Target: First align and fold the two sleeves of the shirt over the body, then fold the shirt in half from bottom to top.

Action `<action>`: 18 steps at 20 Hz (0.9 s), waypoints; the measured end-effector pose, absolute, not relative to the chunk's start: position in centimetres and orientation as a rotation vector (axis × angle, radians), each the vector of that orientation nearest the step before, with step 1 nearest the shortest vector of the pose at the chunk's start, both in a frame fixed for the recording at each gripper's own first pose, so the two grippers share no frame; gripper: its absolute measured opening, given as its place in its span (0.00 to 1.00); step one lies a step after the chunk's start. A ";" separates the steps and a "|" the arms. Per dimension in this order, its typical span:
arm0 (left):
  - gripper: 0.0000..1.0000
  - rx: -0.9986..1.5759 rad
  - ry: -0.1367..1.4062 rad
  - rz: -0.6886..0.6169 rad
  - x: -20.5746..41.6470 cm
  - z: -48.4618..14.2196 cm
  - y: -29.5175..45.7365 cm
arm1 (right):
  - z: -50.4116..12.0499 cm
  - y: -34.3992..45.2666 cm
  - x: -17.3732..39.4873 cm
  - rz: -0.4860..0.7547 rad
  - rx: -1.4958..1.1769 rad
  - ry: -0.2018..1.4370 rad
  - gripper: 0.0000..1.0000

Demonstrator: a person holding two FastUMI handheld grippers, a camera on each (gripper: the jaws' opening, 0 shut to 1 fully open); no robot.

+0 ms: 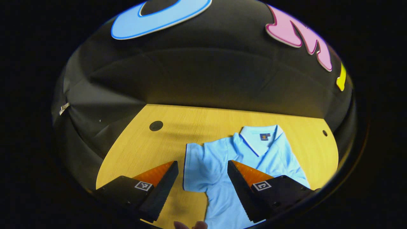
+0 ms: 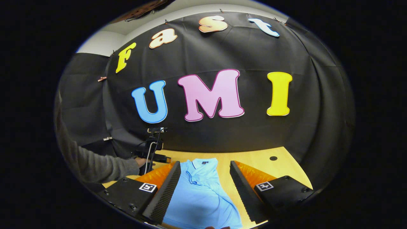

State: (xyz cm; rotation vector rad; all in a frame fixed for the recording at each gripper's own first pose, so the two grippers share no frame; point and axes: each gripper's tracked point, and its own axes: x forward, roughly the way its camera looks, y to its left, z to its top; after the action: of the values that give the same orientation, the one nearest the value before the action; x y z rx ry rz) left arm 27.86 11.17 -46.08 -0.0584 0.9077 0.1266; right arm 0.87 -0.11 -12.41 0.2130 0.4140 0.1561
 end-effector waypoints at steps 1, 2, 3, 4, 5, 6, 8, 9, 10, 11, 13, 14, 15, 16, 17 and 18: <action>0.99 -0.053 0.930 0.135 28.4 -47.2 11.6 | -12.7 -0.5 0.6 0.145 0.218 0.427 0.98; 0.99 -0.053 0.953 0.150 28.8 -48.3 12.0 | -12.9 -0.7 0.5 0.137 0.222 0.440 0.98; 0.99 -0.055 0.973 0.164 29.1 -49.3 12.5 | -13.0 -1.0 0.3 0.130 0.223 0.446 0.98; 0.99 -0.057 0.994 0.175 29.2 -50.4 12.8 | -13.1 -1.1 0.4 0.127 0.222 0.450 0.98; 0.99 -0.054 1.016 0.185 29.4 -51.4 13.2 | -13.0 -1.3 0.4 0.125 0.219 0.452 0.98; 0.99 -0.050 1.039 0.187 29.2 -52.3 13.2 | -13.0 -1.4 0.6 0.125 0.218 0.453 0.98; 0.99 -0.037 1.078 0.194 28.8 -53.8 13.5 | -13.2 -1.5 0.8 0.124 0.218 0.457 0.98; 0.99 -0.035 1.083 0.199 28.9 -54.2 13.7 | -13.3 -1.6 0.7 0.121 0.220 0.458 0.98; 0.98 -0.036 1.084 0.204 29.0 -54.5 13.7 | -13.4 -1.7 0.9 0.119 0.223 0.461 0.98; 0.98 -0.034 1.092 0.204 28.9 -54.7 13.7 | -13.4 -1.8 0.7 0.117 0.225 0.466 0.98; 0.98 -0.050 1.106 0.189 28.7 -55.1 13.4 | -13.7 -1.8 0.9 0.115 0.230 0.475 0.98; 0.99 -0.065 1.104 0.178 28.9 -55.3 13.2 | -13.8 -1.9 1.0 0.112 0.231 0.474 0.98; 0.95 -0.089 1.107 0.159 28.8 -55.4 12.7 | -13.8 -1.9 0.9 0.111 0.232 0.476 0.98; 0.90 -0.110 1.106 0.145 28.8 -55.5 12.3 | -13.9 -1.9 0.8 0.110 0.234 0.479 0.98; 0.75 -0.112 1.105 0.139 28.9 -55.4 12.3 | -14.0 -1.9 0.8 0.111 0.237 0.482 0.98; 0.60 -0.111 1.104 0.135 28.9 -55.5 12.4 | -14.0 -2.0 0.9 0.111 0.238 0.484 0.98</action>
State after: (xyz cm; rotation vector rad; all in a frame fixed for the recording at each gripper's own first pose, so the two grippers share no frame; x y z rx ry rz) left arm 28.87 12.35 -55.47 -0.1110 1.1036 0.1349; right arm 0.87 -2.01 -13.99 0.2384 0.4838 0.1106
